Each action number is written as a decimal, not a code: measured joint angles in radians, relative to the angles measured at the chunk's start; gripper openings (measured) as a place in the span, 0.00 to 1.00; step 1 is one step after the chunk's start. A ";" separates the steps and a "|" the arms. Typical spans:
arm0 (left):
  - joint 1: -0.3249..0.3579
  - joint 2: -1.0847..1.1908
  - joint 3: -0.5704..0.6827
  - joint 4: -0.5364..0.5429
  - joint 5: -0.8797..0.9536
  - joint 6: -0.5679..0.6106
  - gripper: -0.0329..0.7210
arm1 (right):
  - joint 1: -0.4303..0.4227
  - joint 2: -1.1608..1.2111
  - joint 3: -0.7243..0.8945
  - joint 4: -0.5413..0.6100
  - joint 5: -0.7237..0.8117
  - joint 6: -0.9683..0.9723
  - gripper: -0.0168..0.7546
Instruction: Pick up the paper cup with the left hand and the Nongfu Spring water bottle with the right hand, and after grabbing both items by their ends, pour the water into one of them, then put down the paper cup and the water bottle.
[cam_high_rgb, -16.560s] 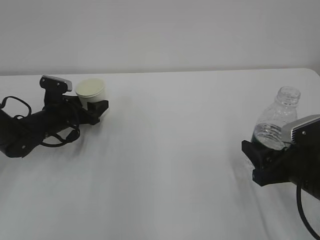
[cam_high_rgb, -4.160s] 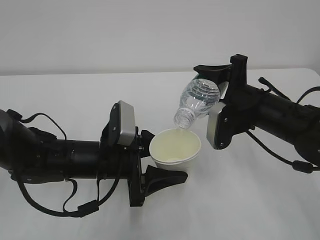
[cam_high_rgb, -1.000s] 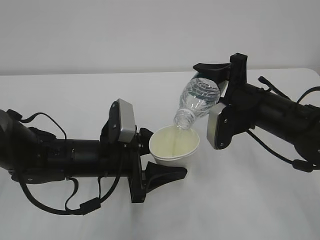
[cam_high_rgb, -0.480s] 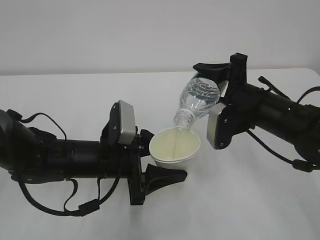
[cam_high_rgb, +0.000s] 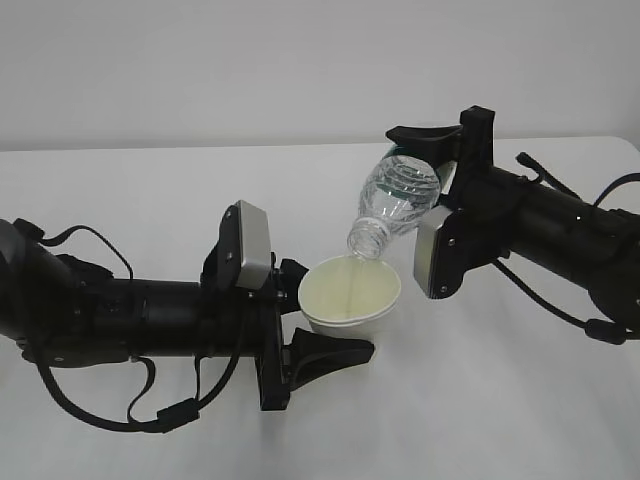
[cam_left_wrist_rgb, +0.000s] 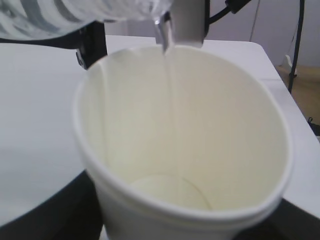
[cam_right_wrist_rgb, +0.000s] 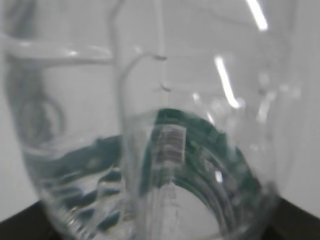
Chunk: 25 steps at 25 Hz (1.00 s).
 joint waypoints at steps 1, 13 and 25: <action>0.000 0.000 0.000 0.000 0.001 0.000 0.68 | 0.000 0.000 0.000 0.000 0.000 0.000 0.65; 0.000 0.000 0.000 0.000 0.001 0.000 0.68 | 0.000 0.000 0.000 -0.002 0.000 0.000 0.65; 0.000 0.000 0.000 0.000 0.002 0.000 0.68 | 0.000 0.000 0.000 -0.004 -0.001 0.000 0.65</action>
